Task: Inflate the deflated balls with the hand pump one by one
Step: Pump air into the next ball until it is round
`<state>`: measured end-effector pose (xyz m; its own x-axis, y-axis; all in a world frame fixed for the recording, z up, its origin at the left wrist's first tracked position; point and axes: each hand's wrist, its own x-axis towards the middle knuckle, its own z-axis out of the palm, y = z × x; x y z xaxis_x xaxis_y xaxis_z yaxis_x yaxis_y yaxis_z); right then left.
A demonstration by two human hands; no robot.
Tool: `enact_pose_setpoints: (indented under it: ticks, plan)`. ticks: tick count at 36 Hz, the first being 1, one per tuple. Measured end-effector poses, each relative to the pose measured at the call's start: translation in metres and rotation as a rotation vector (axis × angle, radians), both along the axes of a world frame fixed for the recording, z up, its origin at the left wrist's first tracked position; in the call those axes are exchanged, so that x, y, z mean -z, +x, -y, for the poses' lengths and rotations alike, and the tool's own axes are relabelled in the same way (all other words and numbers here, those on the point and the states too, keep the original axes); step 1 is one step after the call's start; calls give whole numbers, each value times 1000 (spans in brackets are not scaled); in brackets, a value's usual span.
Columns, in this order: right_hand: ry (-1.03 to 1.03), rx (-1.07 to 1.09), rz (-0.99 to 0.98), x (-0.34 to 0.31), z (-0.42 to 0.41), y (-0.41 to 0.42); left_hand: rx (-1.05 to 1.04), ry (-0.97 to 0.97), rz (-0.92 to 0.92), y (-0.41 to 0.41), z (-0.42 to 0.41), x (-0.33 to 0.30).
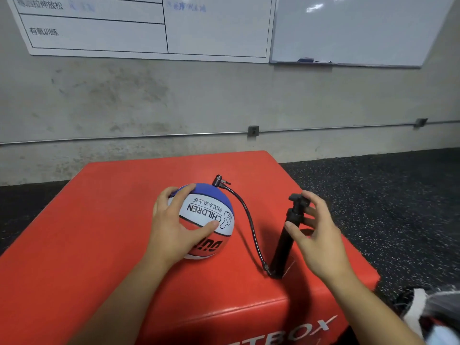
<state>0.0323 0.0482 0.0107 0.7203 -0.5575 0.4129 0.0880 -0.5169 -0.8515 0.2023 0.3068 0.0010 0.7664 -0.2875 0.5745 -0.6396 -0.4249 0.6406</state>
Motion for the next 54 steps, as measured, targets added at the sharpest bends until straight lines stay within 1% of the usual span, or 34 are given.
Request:
enact_pose_setpoints:
  ticks: [7, 11, 17, 21, 26, 28, 31, 33, 36, 37, 39, 42, 50, 52, 54]
  plan:
    - [2, 40, -144, 16, -5, 26, 81, -20, 2, -1, -20, -3]
    - [-32, 13, -264, 28, -17, 45, 145, -3, -7, -3, -38, -5]
    - [-178, -4, -363, 38, -37, 69, 193, 43, -23, -3, -64, -8]
    - [-269, -12, -483, 44, -43, 79, 224, 72, -42, -3, -77, -8]
    - [-343, -15, -637, 44, -45, 86, 272, 76, -105, -4, -82, -7]
    - [-348, -10, -666, 42, -45, 87, 285, 67, -133, -4, -83, -8]
    - [-312, 1, -613, 36, -45, 85, 289, 68, -144, -4, -82, -7]
    - [-239, 9, -456, 28, -46, 83, 279, 64, -148, -6, -79, -5]
    - [0, -64, -127, 8, -55, 78, 247, 57, -151, -10, -71, -4]
    - [71, -109, -50, 3, -59, 76, 237, 55, -147, -11, -69, -3]
    - [160, -172, 26, -4, -67, 76, 225, 55, -131, -14, -63, -3]
    - [176, -205, 0, -6, -74, 76, 221, 68, -89, -17, -57, -3]
    - [-43, -209, -82, -2, -76, 78, 265, 101, -19, -21, -54, -2]
    - [-66, -208, -71, 1, -79, 79, 272, 108, 0, -22, -53, -3]
    - [-39, -211, -36, 4, -82, 82, 273, 111, 9, -23, -53, -3]
